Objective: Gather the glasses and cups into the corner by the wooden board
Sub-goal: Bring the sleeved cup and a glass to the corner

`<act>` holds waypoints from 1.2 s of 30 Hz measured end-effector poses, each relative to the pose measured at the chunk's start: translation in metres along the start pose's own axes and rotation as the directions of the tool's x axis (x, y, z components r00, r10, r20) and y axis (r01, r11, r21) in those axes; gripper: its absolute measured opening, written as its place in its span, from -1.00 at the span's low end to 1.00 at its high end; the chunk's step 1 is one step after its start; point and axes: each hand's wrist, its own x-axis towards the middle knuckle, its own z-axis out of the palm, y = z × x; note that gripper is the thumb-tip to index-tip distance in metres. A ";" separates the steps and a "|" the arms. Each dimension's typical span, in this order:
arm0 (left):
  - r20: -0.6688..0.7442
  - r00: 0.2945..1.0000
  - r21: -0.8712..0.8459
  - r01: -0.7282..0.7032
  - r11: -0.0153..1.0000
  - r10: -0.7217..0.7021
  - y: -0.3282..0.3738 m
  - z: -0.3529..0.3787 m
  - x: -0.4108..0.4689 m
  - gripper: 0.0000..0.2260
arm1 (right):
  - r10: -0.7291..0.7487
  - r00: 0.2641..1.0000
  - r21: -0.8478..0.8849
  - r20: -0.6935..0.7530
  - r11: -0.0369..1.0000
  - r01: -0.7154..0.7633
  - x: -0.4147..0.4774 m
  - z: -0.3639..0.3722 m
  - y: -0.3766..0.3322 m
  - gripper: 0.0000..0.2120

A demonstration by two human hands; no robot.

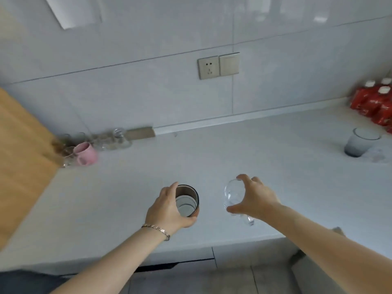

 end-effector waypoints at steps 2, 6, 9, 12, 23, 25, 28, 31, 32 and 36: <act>-0.025 0.998 -0.036 0.064 0.997 -0.065 -0.046 -0.018 -0.004 -0.20 | -0.046 0.998 -0.016 0.037 0.999 0.046 0.011 0.021 -0.044 -0.18; -0.024 0.985 -0.078 0.170 0.982 -0.173 -0.141 -0.053 -0.004 -0.19 | -0.101 0.991 -0.047 0.091 0.993 0.105 0.037 0.065 -0.130 -0.19; -0.026 0.976 -0.090 0.211 0.973 -0.214 -0.209 -0.081 0.004 -0.16 | -0.114 0.987 -0.071 0.117 0.990 0.123 0.057 0.098 -0.190 -0.17; -0.047 0.974 -0.084 0.218 0.972 -0.222 -0.267 -0.108 0.016 -0.17 | -0.107 0.985 -0.096 0.138 0.988 0.121 0.075 0.124 -0.240 -0.16; -0.069 0.941 -0.136 0.319 0.938 -0.330 -0.398 -0.164 0.087 -0.18 | -0.027 0.995 0.033 0.096 0.999 0.024 0.177 0.193 -0.356 -0.18; -0.066 0.936 -0.151 0.334 0.931 -0.346 -0.409 -0.167 0.105 -0.18 | -0.015 0.995 0.084 0.098 0.996 0.007 0.205 0.205 -0.374 -0.19; -0.080 0.930 -0.174 0.342 0.924 -0.359 -0.425 -0.171 0.133 -0.18 | -0.023 0.994 0.117 0.111 0.993 0.010 0.250 0.224 -0.406 -0.20; -0.084 0.927 -0.195 0.345 0.918 -0.367 -0.443 -0.177 0.160 -0.18 | -0.034 0.992 0.136 0.121 0.991 0.017 0.292 0.242 -0.441 -0.20; -0.086 0.927 -0.199 0.342 0.918 -0.364 -0.449 -0.178 0.168 -0.17 | -0.039 0.992 0.141 0.119 0.990 0.022 0.304 0.248 -0.453 -0.20; -0.093 0.932 -0.205 0.325 0.923 -0.349 -0.472 -0.186 0.199 -0.18 | -0.021 0.993 0.146 0.116 0.989 0.004 0.347 0.270 -0.496 -0.16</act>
